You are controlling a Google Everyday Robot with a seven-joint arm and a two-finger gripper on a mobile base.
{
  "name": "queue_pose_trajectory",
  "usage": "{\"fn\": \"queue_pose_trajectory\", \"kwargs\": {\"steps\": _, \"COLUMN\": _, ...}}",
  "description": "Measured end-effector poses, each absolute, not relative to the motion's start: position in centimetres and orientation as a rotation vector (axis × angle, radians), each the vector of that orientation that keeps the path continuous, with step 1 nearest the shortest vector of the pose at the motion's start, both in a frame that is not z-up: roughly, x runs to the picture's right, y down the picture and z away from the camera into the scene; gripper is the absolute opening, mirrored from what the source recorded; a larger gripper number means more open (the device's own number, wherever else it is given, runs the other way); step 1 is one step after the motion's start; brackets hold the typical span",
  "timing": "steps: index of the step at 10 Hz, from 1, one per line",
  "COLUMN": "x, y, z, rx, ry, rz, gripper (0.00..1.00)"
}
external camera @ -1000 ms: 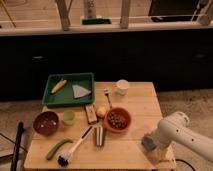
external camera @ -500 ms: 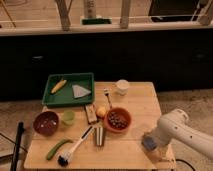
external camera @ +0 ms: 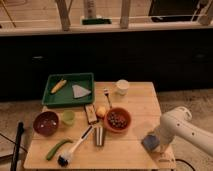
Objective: Place sponge in paper cup
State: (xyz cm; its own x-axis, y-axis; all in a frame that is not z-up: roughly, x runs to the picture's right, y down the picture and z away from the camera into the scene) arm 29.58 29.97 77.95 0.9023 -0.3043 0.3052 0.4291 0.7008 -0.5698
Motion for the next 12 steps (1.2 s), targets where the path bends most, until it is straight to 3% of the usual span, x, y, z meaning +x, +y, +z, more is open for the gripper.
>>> {"fn": "queue_pose_trajectory", "kwargs": {"steps": 4, "x": 29.1, "y": 28.6, "z": 78.3, "rx": -0.68, "ry": -0.214, "rz": -0.433, "gripper": 0.05}}
{"fn": "queue_pose_trajectory", "kwargs": {"steps": 5, "x": 28.9, "y": 28.1, "z": 78.4, "rx": -0.678, "ry": -0.219, "rz": -0.437, "gripper": 0.0}}
{"fn": "queue_pose_trajectory", "kwargs": {"steps": 12, "x": 28.0, "y": 20.9, "z": 78.6, "rx": -0.608, "ry": -0.253, "rz": -0.477, "gripper": 0.0}}
